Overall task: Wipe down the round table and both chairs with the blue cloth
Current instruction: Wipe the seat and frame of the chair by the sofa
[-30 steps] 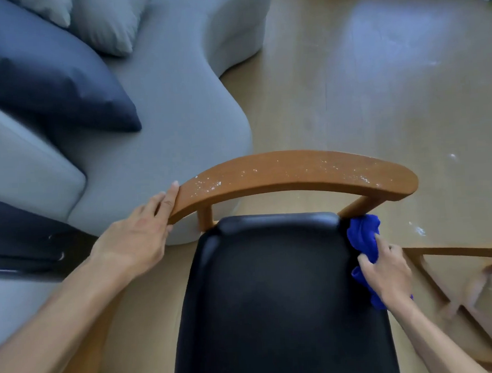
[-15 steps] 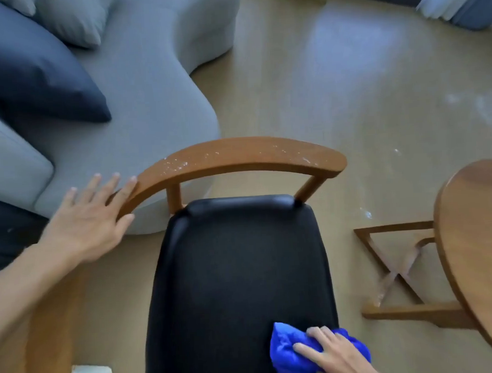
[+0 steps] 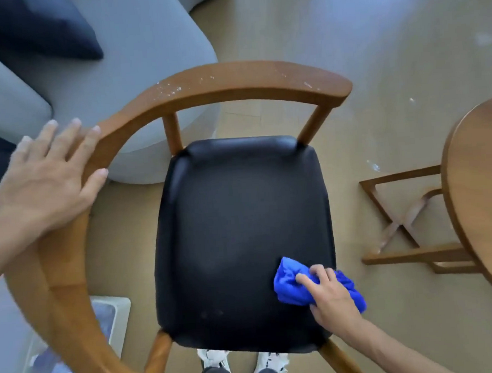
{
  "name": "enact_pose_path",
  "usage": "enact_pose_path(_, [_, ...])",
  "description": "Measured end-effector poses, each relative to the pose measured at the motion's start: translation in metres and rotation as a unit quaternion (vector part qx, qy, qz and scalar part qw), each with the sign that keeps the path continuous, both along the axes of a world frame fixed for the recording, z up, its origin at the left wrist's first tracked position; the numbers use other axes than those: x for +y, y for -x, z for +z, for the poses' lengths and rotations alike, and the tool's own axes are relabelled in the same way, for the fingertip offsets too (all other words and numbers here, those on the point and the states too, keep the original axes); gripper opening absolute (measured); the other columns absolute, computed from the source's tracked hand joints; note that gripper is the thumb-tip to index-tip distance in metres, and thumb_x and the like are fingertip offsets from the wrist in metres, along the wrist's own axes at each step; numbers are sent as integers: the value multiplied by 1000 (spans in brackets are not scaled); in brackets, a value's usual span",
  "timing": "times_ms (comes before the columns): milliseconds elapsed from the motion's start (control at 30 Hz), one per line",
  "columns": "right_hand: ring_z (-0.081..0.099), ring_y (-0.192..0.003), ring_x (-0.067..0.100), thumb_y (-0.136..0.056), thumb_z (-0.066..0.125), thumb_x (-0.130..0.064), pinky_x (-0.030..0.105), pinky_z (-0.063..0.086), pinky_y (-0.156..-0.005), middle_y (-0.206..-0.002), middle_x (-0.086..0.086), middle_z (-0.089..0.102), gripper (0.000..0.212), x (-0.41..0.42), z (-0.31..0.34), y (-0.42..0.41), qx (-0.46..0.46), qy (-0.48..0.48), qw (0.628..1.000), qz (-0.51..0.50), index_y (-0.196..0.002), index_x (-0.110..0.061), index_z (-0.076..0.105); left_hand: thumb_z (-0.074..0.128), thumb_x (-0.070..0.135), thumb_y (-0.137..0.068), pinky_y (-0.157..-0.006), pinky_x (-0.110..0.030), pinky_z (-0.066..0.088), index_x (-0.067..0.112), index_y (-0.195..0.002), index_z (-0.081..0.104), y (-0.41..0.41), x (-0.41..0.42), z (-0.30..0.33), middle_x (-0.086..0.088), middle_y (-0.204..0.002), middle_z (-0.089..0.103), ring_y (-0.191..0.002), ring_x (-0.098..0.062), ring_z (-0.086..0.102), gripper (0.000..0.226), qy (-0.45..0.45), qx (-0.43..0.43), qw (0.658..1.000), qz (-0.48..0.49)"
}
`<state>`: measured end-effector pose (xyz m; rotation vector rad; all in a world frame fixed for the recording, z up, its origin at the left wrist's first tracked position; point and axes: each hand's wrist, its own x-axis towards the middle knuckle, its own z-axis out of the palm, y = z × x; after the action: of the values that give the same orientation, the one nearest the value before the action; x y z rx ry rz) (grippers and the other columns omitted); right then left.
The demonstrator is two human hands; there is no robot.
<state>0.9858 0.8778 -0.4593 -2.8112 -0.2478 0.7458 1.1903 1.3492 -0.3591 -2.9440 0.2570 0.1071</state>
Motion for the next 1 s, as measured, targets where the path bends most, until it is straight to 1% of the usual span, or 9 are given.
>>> enact_pose_path(67, [45,-105,24,-72,52,-9,30,48,-77,-125,1,40,58,-1,6,14,75,3,994,80,-126,-31,47,17,56,-93,-114,-51,16,23,-153,14,16,-17,19,-12,-156,25,-143,-34,21,68,-8,-15,1000,25])
enact_pose_path(133, [42,-106,21,-77,44,-11,33,46,-77,-125,-1,35,53,-6,13,-5,113,-2,986,123,-126,-32,39,20,51,-93,-113,-56,16,19,-152,19,38,-30,30,-12,-157,25,-143,-35,20,67,-3,-24,999,43])
enact_pose_path(267, [40,-106,21,-81,48,-11,32,45,-66,-125,-1,35,49,29,19,-78,-1,5,993,118,-127,-29,42,30,42,-93,-115,-56,10,11,-150,29,87,-38,34,-15,-158,22,-144,-38,20,65,10,-60,997,45])
enact_pose_path(400, [41,-105,29,-85,48,-6,35,42,-66,-134,7,35,51,137,5,-127,-107,0,992,72,-132,-23,42,31,40,-95,-116,-57,12,13,-150,29,111,-45,26,-16,-157,23,-143,-38,21,62,1,-98,993,63])
enact_pose_path(567, [51,-100,30,-75,64,-12,36,42,-67,-131,7,46,43,241,-22,-58,-109,14,939,325,-114,-24,52,34,39,-95,-116,-56,14,15,-150,29,112,-45,22,-15,-157,24,-143,-37,22,60,-11,-111,991,74])
enact_pose_path(667, [58,-84,22,-64,72,-21,30,46,-59,-117,0,60,35,208,-20,-17,-114,-1,872,477,-95,-31,62,34,37,-95,-116,-55,13,17,-150,29,113,-45,22,-15,-157,23,-144,-36,21,59,-4,-105,992,73])
enact_pose_path(833, [58,-81,17,-63,74,-31,24,42,-56,-114,-10,58,29,58,-4,3,-23,20,758,651,-83,-38,53,37,36,-95,-116,-55,15,17,-150,30,115,-45,26,-15,-157,24,-144,-36,22,59,3,-106,991,80])
enact_pose_path(900, [60,-80,15,-51,79,-35,21,42,-54,-112,-11,60,39,9,10,-10,31,63,745,663,-79,-39,53,37,37,-94,-116,-56,16,17,-150,29,114,-45,24,-15,-157,25,-144,-36,23,60,9,-110,990,83])
enact_pose_path(1000, [61,-74,12,-35,83,-35,19,41,-48,-104,-12,63,52,-17,25,-23,79,86,762,637,-78,-40,53,37,40,-93,-117,-55,14,19,-151,27,113,-46,22,-14,-157,24,-144,-36,22,62,14,-111,990,91])
